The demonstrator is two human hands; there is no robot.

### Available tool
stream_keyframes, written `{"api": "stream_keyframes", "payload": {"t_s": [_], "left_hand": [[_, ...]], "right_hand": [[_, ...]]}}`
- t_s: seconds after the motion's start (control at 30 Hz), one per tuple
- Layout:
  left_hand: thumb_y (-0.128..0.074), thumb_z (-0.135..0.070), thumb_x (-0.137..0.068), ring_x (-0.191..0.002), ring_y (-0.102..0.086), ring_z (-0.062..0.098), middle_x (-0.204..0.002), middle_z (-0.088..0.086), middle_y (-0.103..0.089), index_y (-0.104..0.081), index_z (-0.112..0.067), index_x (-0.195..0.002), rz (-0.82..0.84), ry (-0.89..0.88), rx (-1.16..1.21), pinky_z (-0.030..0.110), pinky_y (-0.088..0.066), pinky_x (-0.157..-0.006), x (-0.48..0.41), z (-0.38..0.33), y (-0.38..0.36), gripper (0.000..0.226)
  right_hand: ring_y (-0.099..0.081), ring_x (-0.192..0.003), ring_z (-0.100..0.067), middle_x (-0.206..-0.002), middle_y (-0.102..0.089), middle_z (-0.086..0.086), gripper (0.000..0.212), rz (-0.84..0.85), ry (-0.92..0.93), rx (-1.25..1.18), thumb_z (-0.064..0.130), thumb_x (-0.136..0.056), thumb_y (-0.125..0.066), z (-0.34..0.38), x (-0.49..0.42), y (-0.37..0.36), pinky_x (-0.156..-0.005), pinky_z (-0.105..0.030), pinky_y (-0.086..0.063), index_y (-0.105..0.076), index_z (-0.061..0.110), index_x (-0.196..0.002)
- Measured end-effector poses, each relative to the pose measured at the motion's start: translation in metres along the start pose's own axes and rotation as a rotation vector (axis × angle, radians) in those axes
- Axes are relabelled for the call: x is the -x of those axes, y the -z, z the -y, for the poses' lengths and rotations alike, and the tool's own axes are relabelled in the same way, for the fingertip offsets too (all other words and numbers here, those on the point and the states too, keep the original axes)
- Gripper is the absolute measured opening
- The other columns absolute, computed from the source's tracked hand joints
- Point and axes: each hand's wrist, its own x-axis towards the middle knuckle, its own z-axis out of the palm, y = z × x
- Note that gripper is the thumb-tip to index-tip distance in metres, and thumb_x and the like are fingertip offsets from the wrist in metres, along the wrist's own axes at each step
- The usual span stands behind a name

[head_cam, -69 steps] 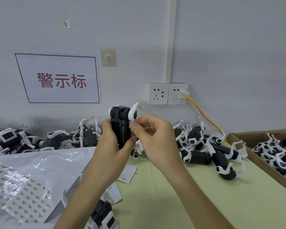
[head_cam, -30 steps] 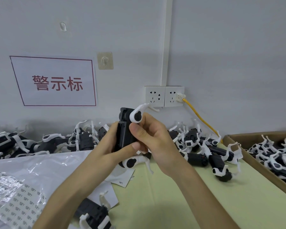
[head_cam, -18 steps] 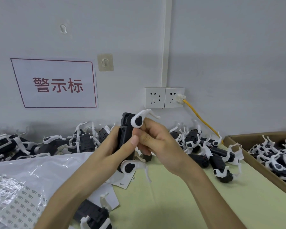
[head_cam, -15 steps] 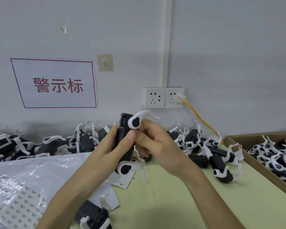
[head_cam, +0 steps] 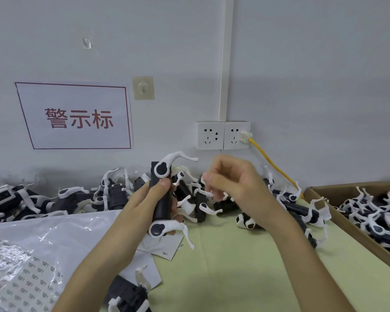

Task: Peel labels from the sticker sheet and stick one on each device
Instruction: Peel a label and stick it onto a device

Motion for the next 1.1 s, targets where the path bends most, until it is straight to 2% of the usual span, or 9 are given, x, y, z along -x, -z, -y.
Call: {"api": "stream_keyframes", "payload": {"t_s": [0.07, 0.13, 0.23, 0.33, 0.5, 0.77, 0.83, 0.93, 1.1], "left_hand": [[-0.067, -0.069, -0.079, -0.070, -0.068, 0.002, -0.075, -0.009, -0.071, -0.068, -0.043, -0.084, 0.037, -0.100, -0.178, 0.016, -0.052, -0.071, 0.001, 0.002, 0.001, 0.026], [-0.058, -0.065, -0.087, -0.076, -0.066, 0.005, -0.079, -0.008, -0.066, -0.060, -0.044, -0.096, 0.122, -0.159, -0.382, 0.021, -0.050, -0.073, 0.001, 0.006, 0.002, 0.023], [-0.049, -0.067, -0.086, -0.079, -0.061, 0.016, -0.084, -0.003, -0.065, -0.054, -0.037, -0.112, 0.243, -0.201, -0.512, 0.030, -0.052, -0.075, 0.004, 0.008, -0.001, 0.040], [-0.044, -0.073, -0.092, -0.063, -0.047, 0.006, -0.069, -0.016, -0.056, -0.049, -0.032, -0.113, 0.322, -0.249, -0.635, 0.021, -0.042, -0.062, 0.007, 0.005, -0.005, 0.046], [-0.042, -0.063, -0.097, -0.066, -0.044, 0.007, -0.070, -0.017, -0.051, -0.049, -0.026, -0.121, 0.372, -0.164, -0.633, 0.038, -0.055, -0.077, 0.009, 0.004, -0.005, 0.044], [-0.048, -0.060, -0.089, -0.061, -0.049, 0.002, -0.065, -0.014, -0.056, -0.059, -0.033, -0.108, 0.311, -0.252, -0.650, 0.013, -0.040, -0.056, 0.008, 0.001, -0.001, 0.035], [-0.048, -0.069, -0.084, -0.060, -0.046, 0.003, -0.068, -0.003, -0.054, -0.060, -0.028, -0.101, 0.301, -0.252, -0.624, 0.013, -0.039, -0.054, 0.007, 0.001, 0.001, 0.046], [-0.052, -0.071, -0.083, -0.061, -0.044, 0.006, -0.065, -0.008, -0.051, -0.060, -0.030, -0.093, 0.297, -0.277, -0.647, 0.021, -0.036, -0.056, 0.005, 0.001, 0.004, 0.042], [-0.066, -0.038, -0.094, -0.058, -0.047, 0.004, -0.066, -0.011, -0.053, -0.066, -0.021, -0.099, 0.407, -0.209, -0.617, 0.017, -0.037, -0.056, 0.004, 0.002, 0.006, 0.018]], "right_hand": [[-0.059, -0.066, -0.017, -0.080, -0.068, -0.005, 0.015, -0.064, 0.065, -0.071, 0.022, -0.089, -0.064, 0.008, 0.001, 0.010, -0.063, -0.030, -0.048, -0.058, 0.009, -0.084], [-0.067, -0.096, -0.009, -0.105, -0.072, 0.006, 0.023, -0.011, 0.111, 0.008, 0.033, -0.087, -0.068, 0.014, 0.003, 0.014, -0.079, -0.027, -0.053, -0.063, 0.018, -0.105], [-0.053, -0.129, 0.001, -0.134, -0.060, 0.021, 0.052, 0.230, 0.014, 0.302, 0.048, -0.080, -0.078, 0.016, 0.007, 0.007, -0.105, -0.033, -0.047, -0.058, 0.047, -0.128], [-0.055, -0.123, 0.006, -0.128, -0.062, 0.028, 0.054, 0.314, -0.052, 0.398, 0.038, -0.082, -0.083, 0.015, 0.008, 0.001, -0.105, -0.029, -0.046, -0.059, 0.049, -0.129], [-0.060, -0.112, 0.004, -0.116, -0.065, 0.030, 0.049, 0.321, -0.070, 0.424, 0.036, -0.079, -0.086, 0.017, 0.009, 0.005, -0.093, -0.024, -0.048, -0.063, 0.048, -0.121], [-0.061, -0.106, 0.005, -0.117, -0.063, 0.028, 0.046, 0.256, -0.066, 0.480, 0.051, -0.075, -0.085, 0.015, 0.008, 0.001, -0.086, -0.012, -0.049, -0.061, 0.055, -0.115], [-0.063, -0.105, 0.003, -0.117, -0.064, 0.024, 0.043, 0.261, -0.076, 0.458, 0.053, -0.077, -0.082, 0.015, 0.008, 0.001, -0.085, -0.015, -0.049, -0.061, 0.055, -0.114], [-0.064, -0.106, -0.002, -0.118, -0.063, 0.022, 0.041, 0.293, -0.101, 0.424, 0.052, -0.079, -0.081, 0.014, 0.009, 0.005, -0.091, -0.027, -0.052, -0.061, 0.056, -0.114], [-0.069, -0.096, -0.006, -0.118, -0.064, 0.017, 0.041, 0.385, -0.175, 0.344, 0.046, -0.074, -0.081, 0.015, 0.012, 0.011, -0.076, -0.024, -0.055, -0.066, 0.046, -0.112]]}}
